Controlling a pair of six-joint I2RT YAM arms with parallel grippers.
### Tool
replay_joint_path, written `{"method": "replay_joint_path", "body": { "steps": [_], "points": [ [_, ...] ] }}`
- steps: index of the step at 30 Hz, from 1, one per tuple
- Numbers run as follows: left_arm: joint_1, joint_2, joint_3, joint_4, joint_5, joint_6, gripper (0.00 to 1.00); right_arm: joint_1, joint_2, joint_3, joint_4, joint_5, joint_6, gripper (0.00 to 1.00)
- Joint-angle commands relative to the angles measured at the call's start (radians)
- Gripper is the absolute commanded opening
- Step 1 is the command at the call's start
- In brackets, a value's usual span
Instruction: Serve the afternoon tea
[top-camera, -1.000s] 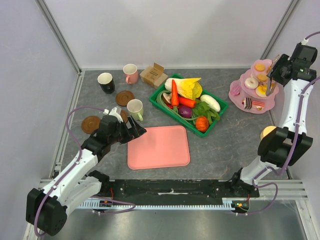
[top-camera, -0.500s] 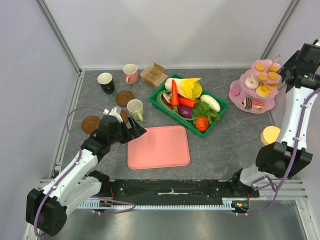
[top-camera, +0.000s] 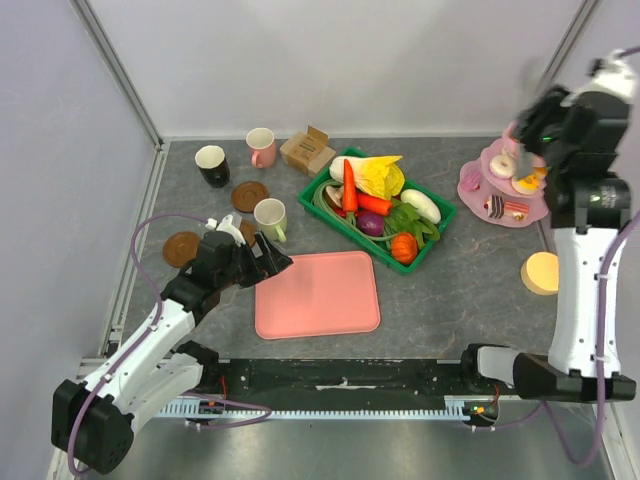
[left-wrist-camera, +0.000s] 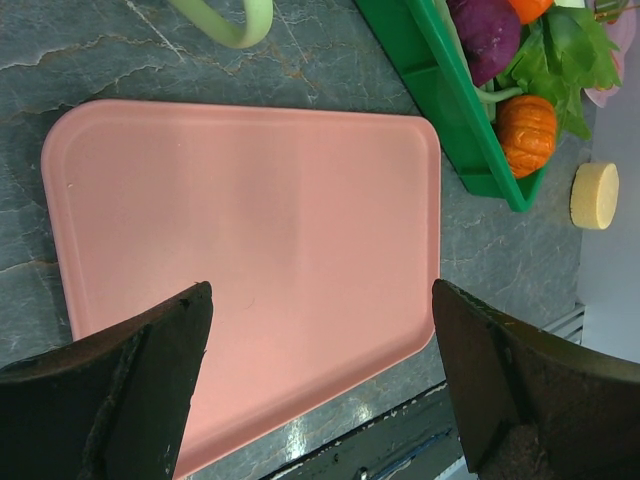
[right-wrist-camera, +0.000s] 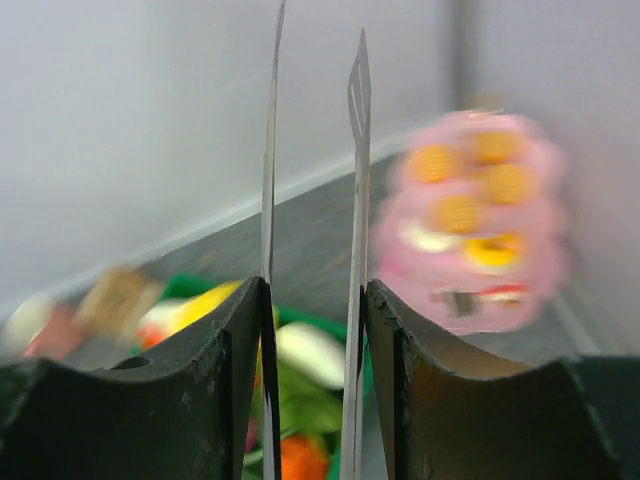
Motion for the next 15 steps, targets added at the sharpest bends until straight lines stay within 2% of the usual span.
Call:
{"method": "replay_joint_path", "body": {
  "steps": [1,4,6,10,15],
  "points": [
    [-0.003,-0.003,0.015,-0.002,0.007,0.000,0.96,0.377,-0.028,-0.025,-0.022,0.078,-0.013,0.51],
    [-0.003,-0.016,0.021,-0.031,-0.002,-0.001,0.96,0.682,-0.010,-0.128,-0.022,0.315,-0.001,0.52],
    [-0.001,-0.029,0.021,-0.057,-0.010,-0.004,0.96,0.810,0.004,-0.204,-0.048,0.467,0.056,0.52],
    [-0.003,-0.062,0.025,-0.090,-0.022,-0.012,0.96,0.943,-0.031,-0.365,-0.106,0.665,0.247,0.52],
    [-0.003,-0.085,0.033,-0.134,-0.034,-0.017,0.96,1.010,-0.217,-0.612,-0.184,0.811,0.557,0.52]
  ]
}}
